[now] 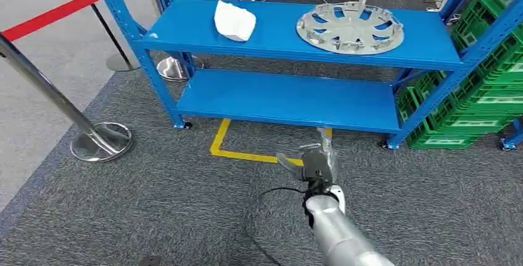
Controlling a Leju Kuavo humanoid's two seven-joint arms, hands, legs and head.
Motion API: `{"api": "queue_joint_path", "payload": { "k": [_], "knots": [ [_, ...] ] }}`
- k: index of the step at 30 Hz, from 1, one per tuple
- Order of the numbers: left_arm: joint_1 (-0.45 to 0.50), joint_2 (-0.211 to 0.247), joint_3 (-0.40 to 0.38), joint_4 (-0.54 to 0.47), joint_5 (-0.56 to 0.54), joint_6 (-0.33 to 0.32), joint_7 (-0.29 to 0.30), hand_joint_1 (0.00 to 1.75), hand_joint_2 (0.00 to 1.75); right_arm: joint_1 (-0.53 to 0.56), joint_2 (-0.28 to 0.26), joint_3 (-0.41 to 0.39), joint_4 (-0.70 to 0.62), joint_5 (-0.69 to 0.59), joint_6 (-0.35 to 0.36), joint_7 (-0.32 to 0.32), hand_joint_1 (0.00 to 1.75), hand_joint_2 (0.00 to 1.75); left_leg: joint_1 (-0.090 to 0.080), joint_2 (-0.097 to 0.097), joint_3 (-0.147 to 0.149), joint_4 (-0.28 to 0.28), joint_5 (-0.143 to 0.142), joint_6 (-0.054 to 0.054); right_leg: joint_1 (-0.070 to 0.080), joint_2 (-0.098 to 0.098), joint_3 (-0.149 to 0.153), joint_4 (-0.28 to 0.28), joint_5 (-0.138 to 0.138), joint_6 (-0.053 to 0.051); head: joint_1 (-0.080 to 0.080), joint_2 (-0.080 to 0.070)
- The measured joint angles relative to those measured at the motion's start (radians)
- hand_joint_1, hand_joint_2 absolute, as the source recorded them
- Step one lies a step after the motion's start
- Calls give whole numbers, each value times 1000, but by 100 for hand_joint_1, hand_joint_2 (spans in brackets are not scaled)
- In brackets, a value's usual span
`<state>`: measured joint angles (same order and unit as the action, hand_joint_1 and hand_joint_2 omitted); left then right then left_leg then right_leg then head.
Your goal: Take the parts from the cabinet and place them on the table.
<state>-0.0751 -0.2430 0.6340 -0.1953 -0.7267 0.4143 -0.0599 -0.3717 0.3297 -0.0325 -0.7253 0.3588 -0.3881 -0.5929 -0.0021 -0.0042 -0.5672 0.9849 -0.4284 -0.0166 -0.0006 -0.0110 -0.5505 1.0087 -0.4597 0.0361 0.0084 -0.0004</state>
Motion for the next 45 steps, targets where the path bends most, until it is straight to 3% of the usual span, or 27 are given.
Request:
{"api": "queue_joint_path", "payload": {
  "k": [4,6,7,12,13,18,24,32,38,39,40,41,42,43,45],
  "knots": [
    [0,-2,5,0,-6,6,-1,0,0,92,-36,254,-329,-128,75,33,0,175,0,0,0,0,0,0,0,0,0,0,0,0,0,0],
    [0,-3,8,0,-6,8,-2,0,0,126,-51,337,-439,-148,81,42,0,175,0,0,-1,0,0,0,0,0,-1,0,0,0,0,0],
    [0,-3,8,0,-6,9,-2,0,0,139,-58,363,-483,-167,85,41,0,0,0,0,-1,0,0,0,0,-1,-1,0,0,0,-1,0],
    [0,-6,21,0,-15,24,16,0,0,211,-85,432,-658,-275,104,20,0,0,0,0,-1,0,0,0,0,-1,-1,0,0,0,-1,0],
    [1,-6,23,0,-16,27,21,0,0,226,-91,442,-691,-276,96,22,0,175,0,0,-2,0,0,0,0,-1,-1,0,0,0,0,0],
    [2,-4,27,0,-18,35,19,0,0,287,-110,472,-782,-233,46,26,0,175,0,0,-2,0,0,0,0,-1,-1,0,0,0,-1,0],
    [1,-2,32,0,-17,27,-31,0,0,343,-126,491,-841,-149,-13,9,0,175,0,0,-2,0,0,0,0,-1,-1,0,0,0,0,0],
    [0,-1,33,0,-17,24,-39,0,0,362,-134,495,-866,-129,-25,3,0,175,0,0,-2,0,0,0,0,-1,-1,0,0,0,-1,0],
    [-1,1,35,0,-31,42,-51,0,0,389,-141,509,-912,-47,-162,-48,0,175,0,0,-2,0,0,0,0,-1,-1,0,0,0,0,0],
    [-1,1,37,0,-33,42,-51,0,0,394,-143,511,-924,-41,-180,-52,0,175,-1,0,-3,1,-2,2,-2,-1,1,-4,1,1,-1,0],
    [-1,2,40,0,-38,42,-49,0,0,398,-143,512,-935,-26,-200,-56,0,175,-5,-2,-3,-3,-3,16,-5,-3,5,-15,6,11,-2,0],
    [-1,1,41,0,-42,42,-47,0,0,400,-144,513,-944,-12,-217,-58,0,175,-1,-2,9,-27,6,22,-1,-3,13,-25,8,15,-2,0],
    [-1,0,41,0,-47,42,-43,0,0,404,-148,516,-953,5,-234,-59,0,175,6,-2,26,-49,20,20,-1,2,8,-15,1,14,0,0],
    [-1,1,42,0,-50,42,-40,0,0,407,-152,521,-960,14,-244,-62,0,175,9,-1,32,-58,23,24,-1,7,-12,26,-28,16,7,0],
    [-3,3,42,0,-53,42,-37,0,0,418,-159,522,-965,21,-257,-62,0,175,10,-2,32,-58,23,25,-8,8,-89,184,-101,23,10,0]
  ]
}}
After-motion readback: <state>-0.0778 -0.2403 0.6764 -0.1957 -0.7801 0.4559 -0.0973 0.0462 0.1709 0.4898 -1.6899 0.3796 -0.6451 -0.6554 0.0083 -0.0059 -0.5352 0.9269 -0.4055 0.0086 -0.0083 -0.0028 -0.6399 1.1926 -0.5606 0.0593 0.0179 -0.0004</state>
